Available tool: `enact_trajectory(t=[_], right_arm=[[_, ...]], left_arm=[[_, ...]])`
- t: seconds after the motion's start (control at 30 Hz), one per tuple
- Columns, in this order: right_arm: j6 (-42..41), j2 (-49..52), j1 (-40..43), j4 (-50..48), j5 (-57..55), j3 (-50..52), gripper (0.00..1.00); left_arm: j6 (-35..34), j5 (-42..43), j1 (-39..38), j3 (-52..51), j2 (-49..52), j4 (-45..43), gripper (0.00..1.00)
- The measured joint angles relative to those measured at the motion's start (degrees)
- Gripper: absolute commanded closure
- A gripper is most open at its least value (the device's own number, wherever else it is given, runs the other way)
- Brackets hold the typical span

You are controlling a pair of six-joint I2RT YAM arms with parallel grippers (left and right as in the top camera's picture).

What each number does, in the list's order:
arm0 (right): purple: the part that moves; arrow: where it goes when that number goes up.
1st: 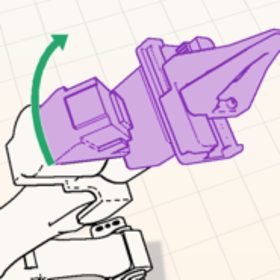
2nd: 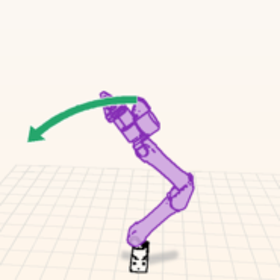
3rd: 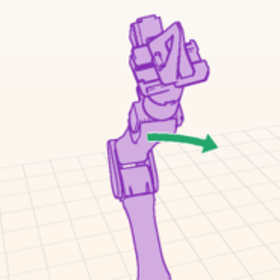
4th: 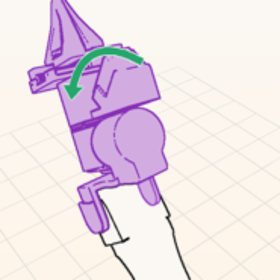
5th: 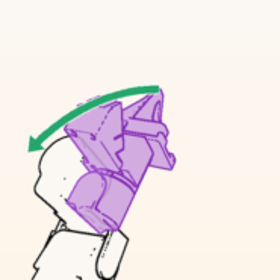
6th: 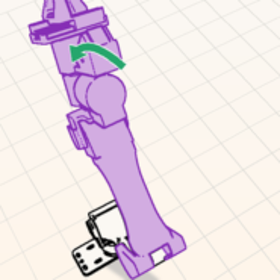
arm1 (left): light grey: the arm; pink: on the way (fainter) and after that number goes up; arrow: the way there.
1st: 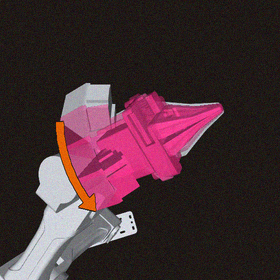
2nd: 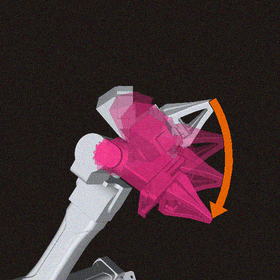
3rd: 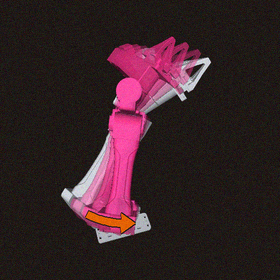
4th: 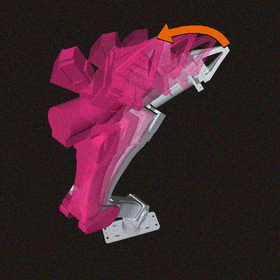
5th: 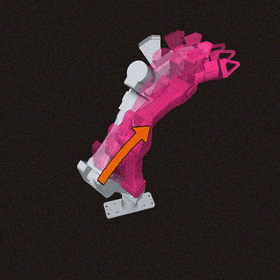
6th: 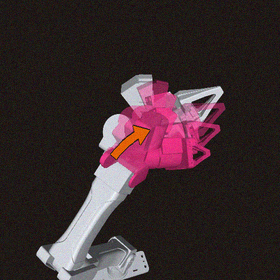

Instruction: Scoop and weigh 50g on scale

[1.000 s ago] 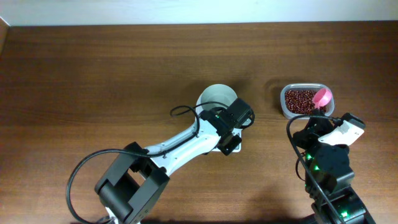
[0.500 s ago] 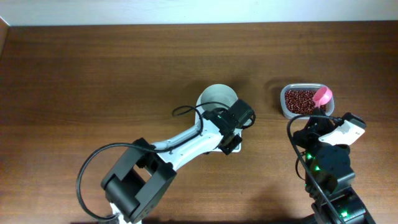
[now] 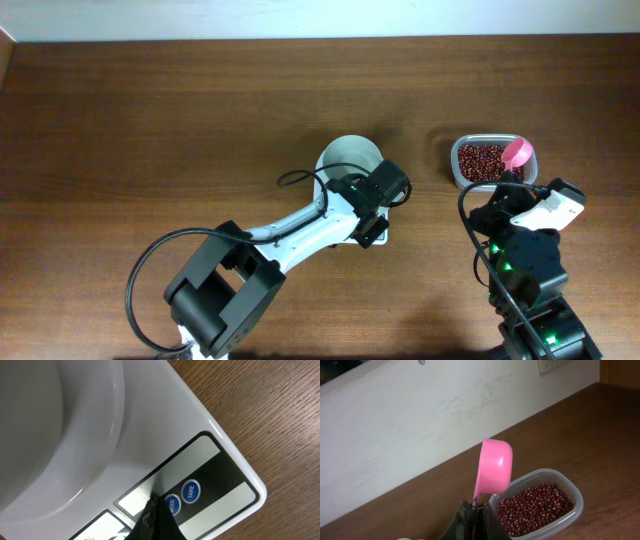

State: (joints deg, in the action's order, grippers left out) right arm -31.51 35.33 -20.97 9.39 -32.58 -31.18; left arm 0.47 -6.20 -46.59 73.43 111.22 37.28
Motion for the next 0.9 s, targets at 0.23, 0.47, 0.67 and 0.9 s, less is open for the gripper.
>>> enact_trajectory(t=[0.23,0.47,0.67,0.9], right_arm=[[0.04,0.00,0.00,-0.26,0.00,0.00,0.96],[0.00,0.00,0.00,-0.33,0.00,0.00,0.96],[-0.04,0.04,0.00,-0.68,0.00,0.00,0.96],[-0.07,0.37,0.00,-5.07,-0.02,0.00,0.96]], left_arm=[[0.00,-0.07,-0.02,-0.85,-0.11,-0.96,1.00],[0.00,-0.09,-0.02,-1.33,-0.35,-1.49,1.00],[0.00,-0.04,-0.02,-2.29,-0.85,-2.21,1.00],[0.00,0.00,-0.17,-1.51,-1.36,7.91,1.00]])
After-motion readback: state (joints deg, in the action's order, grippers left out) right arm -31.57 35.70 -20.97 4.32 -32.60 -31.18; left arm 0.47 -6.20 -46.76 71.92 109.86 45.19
